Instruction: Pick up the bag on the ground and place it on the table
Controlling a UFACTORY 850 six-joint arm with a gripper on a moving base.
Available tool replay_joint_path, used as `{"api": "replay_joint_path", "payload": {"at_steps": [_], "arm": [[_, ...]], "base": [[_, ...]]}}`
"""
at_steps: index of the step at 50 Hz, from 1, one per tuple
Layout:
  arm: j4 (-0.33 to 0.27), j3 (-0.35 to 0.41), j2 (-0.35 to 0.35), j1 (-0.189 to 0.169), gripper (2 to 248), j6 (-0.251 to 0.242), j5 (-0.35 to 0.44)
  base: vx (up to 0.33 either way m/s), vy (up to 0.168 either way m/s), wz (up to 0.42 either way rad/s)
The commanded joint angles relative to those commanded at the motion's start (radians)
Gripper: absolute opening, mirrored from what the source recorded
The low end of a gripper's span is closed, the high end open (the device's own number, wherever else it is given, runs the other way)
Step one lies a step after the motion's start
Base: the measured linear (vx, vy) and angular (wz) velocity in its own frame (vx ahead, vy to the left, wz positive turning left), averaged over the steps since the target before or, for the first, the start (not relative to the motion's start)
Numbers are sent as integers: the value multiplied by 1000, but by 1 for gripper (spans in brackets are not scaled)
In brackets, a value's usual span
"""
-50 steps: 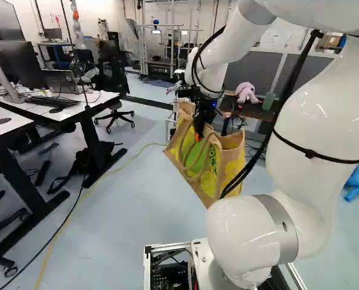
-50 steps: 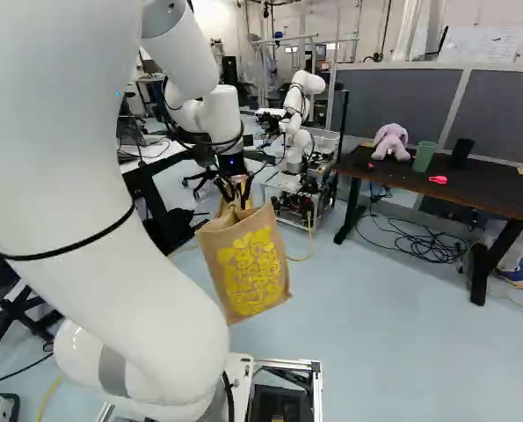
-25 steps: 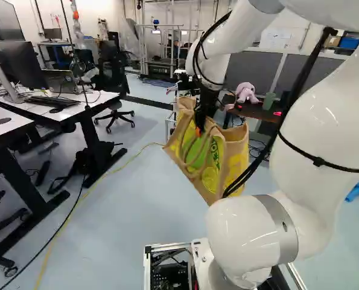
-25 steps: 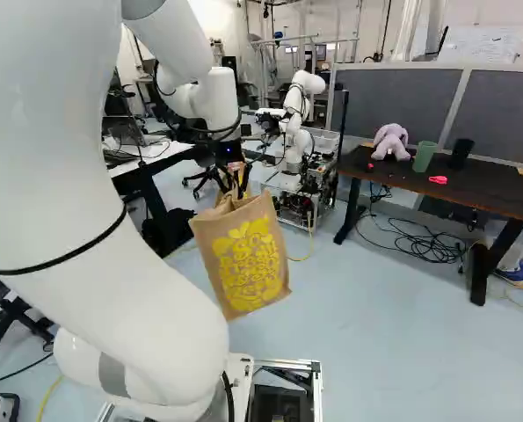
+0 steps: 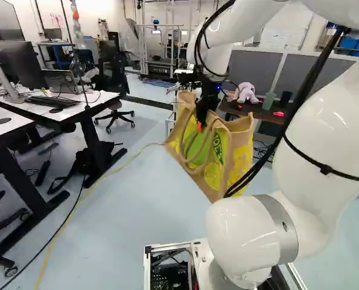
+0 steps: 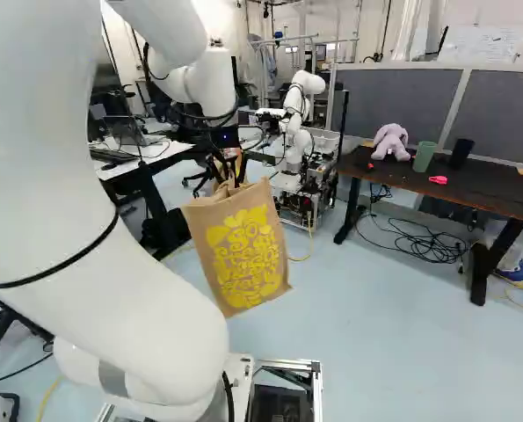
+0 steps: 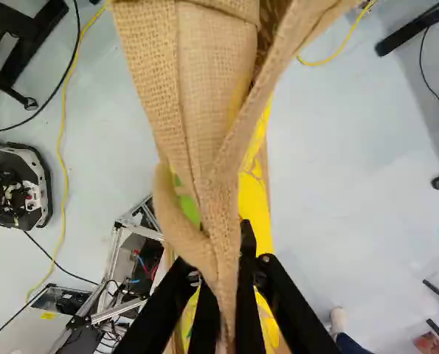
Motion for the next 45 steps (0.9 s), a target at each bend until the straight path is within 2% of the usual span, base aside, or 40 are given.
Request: {"api": "replay_joint_path", "payload": {"at_steps": [45], "arm": [[0, -106, 53, -9, 22, 0, -155]], "base": [[0, 0, 0]]}}
